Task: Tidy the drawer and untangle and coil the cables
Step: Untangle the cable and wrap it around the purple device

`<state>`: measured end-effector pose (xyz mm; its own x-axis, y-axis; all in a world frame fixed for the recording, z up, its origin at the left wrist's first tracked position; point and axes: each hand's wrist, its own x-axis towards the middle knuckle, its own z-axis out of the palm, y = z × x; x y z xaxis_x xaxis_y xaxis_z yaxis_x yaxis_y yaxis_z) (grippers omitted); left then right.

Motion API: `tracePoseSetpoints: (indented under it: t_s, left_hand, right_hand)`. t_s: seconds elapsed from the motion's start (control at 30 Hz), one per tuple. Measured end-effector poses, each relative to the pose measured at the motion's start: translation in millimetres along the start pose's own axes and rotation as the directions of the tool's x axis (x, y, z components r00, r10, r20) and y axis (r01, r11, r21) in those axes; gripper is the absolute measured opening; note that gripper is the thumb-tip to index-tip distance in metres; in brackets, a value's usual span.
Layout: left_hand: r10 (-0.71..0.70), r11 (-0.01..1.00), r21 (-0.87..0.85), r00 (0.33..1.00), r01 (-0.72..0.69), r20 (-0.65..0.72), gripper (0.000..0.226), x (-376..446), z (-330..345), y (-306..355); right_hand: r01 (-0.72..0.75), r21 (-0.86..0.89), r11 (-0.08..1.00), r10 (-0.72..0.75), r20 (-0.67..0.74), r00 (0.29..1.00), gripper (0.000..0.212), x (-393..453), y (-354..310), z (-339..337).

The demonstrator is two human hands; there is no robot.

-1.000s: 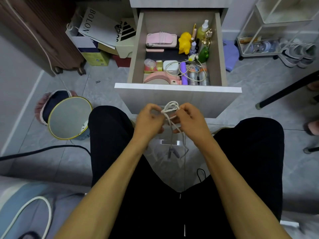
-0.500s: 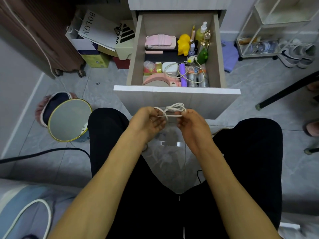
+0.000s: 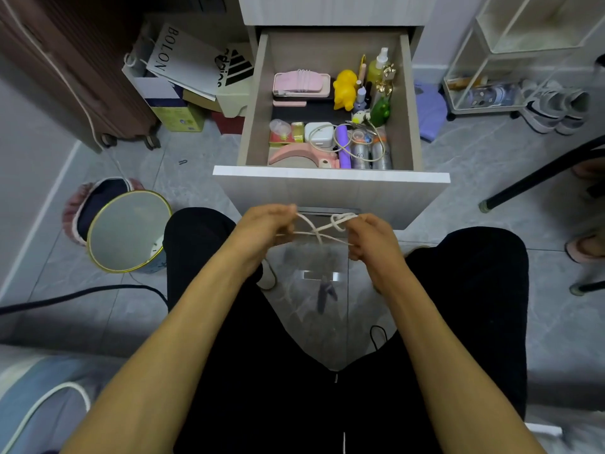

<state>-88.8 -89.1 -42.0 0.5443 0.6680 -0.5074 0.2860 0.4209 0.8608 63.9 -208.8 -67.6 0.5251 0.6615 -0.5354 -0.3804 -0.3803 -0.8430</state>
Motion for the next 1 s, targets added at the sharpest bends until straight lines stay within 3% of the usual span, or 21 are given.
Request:
tracePoseSetpoints:
  t_s: [0.07, 0.1, 0.13, 0.17, 0.2, 0.23, 0.27, 0.3, 0.33, 0.37, 0.43, 0.47, 0.5, 0.57, 0.63, 0.7, 0.77, 0.83, 0.87, 0.93, 1.0]
  left_hand:
    - [-0.124, 0.867, -0.486, 0.992, 0.109, 0.002, 0.029, 1, 2, -7]
    - [-0.144, 0.792, -0.595, 0.989, 0.133, 0.029, 0.027, -1, 3, -10]
    - [-0.125, 0.784, -0.608, 0.991, 0.127, 0.046, 0.027, -4, 4, -11]
    - [-0.087, 0.86, -0.501, 0.995, 0.102, 0.052, 0.025, -7, 6, -11]
    - [-0.035, 0.968, -0.244, 0.997, 0.052, 0.074, 0.021, -9, 5, -9]
    - [-0.001, 0.992, 0.127, 0.991, -0.016, 0.131, 0.015, -12, 4, -5]
    - [-0.008, 0.887, 0.456, 0.984, -0.077, 0.18, 0.013, -13, 4, -2]
    - [-0.006, 0.772, 0.624, 0.98, -0.121, 0.197, 0.013, -12, 5, 0]
    - [0.024, 0.751, 0.646, 0.984, -0.135, 0.177, 0.013, -9, 4, 0]
    - [0.063, 0.814, 0.569, 0.991, -0.119, 0.116, 0.016, -5, 4, -1]
    - [0.06, 0.985, 0.17, 0.989, -0.036, -0.139, 0.026, 2, 3, -8]
    - [0.013, 1.0, 0.005, 0.976, -0.013, -0.215, 0.029, 5, 3, -11]
    - [-0.006, 1.0, -0.023, 0.972, 0.001, -0.235, 0.03, 6, 3, -14]
    - [0.045, 0.972, 0.233, 0.994, -0.02, -0.102, 0.03, 2, 3, -16]
    - [0.067, 0.817, 0.566, 0.992, -0.114, 0.103, 0.025, -6, 5, -10]
    - [0.145, 0.71, 0.669, 0.976, -0.218, 0.164, 0.018, -4, 9, -5]
    - [0.21, 0.83, 0.518, 0.976, -0.208, 0.056, 0.019, 2, 9, -3]
    - [0.149, 0.982, 0.137, 0.978, -0.13, -0.143, 0.024, 8, 3, -4]
    - [0.101, 0.994, -0.019, 0.977, -0.106, -0.188, 0.026, 10, -2, -4]
    - [0.07, 0.991, -0.101, 0.985, -0.087, -0.159, 0.028, 9, -7, -3]
    - [0.075, 0.994, -0.076, 0.993, -0.082, -0.089, 0.028, 6, -5, -2]
  right_hand:
    - [-0.033, 0.018, 0.999, 0.033, -0.021, 0.999, 0.01, 2, 0, -4]
    - [-0.043, 0.009, 0.999, 0.044, -0.031, 0.999, 0.009, 3, 1, -5]
    - [-0.043, -0.002, 0.999, 0.043, -0.044, 0.998, 0.007, 4, 1, -7]
    - [-0.034, -0.011, 0.999, 0.033, -0.055, 0.998, 0.007, 4, 1, -8]
    - [-0.021, -0.013, 1.0, 0.021, -0.055, 0.998, 0.008, 4, 1, -9]
    - [-0.008, -0.025, 1.0, 0.007, -0.043, 0.999, 0.01, 4, 2, -10]
    - [0.005, -0.044, 0.999, -0.006, -0.023, 1.0, 0.012, 3, 3, -10]
    - [0.014, -0.061, 0.998, -0.015, -0.005, 1.0, 0.015, 2, 5, -10]
    - [0.018, -0.062, 0.998, -0.018, 0.003, 1.0, 0.018, 1, 6, -8]
    - [0.014, -0.049, 0.999, -0.014, -0.008, 1.0, 0.021, 0, 7, -8]
    - [0.001, -0.004, 1.0, -0.001, -0.029, 1.0, 0.023, 0, 7, -6]
    - [-0.006, 0.008, 1.0, 0.006, -0.028, 1.0, 0.023, 0, 6, -6]
    - [-0.012, 0.011, 1.0, 0.012, -0.023, 1.0, 0.023, 0, 4, -5]
    - [-0.024, -0.006, 1.0, 0.024, -0.015, 1.0, 0.023, 0, 0, -2]
    - [-0.048, -0.008, 0.999, 0.048, -0.026, 0.999, 0.022, 2, -3, -2]
    - [-0.075, 0.026, 0.997, 0.076, -0.041, 0.996, 0.021, 2, -3, -3]
    - [-0.086, 0.082, 0.993, 0.091, -0.052, 0.995, 0.022, 1, -5, -3]
    - [-0.092, 0.097, 0.991, 0.099, -0.065, 0.993, 0.024, 4, -11, -2]
    - [-0.112, 0.075, 0.991, 0.117, -0.071, 0.991, 0.024, 6, -14, -3]
    - [-0.169, -0.054, 0.984, 0.165, -0.067, 0.984, 0.023, 7, -18, -8]
    - [-0.099, -0.272, 0.957, 0.102, -0.003, 0.995, 0.024, 3, -14, -15]
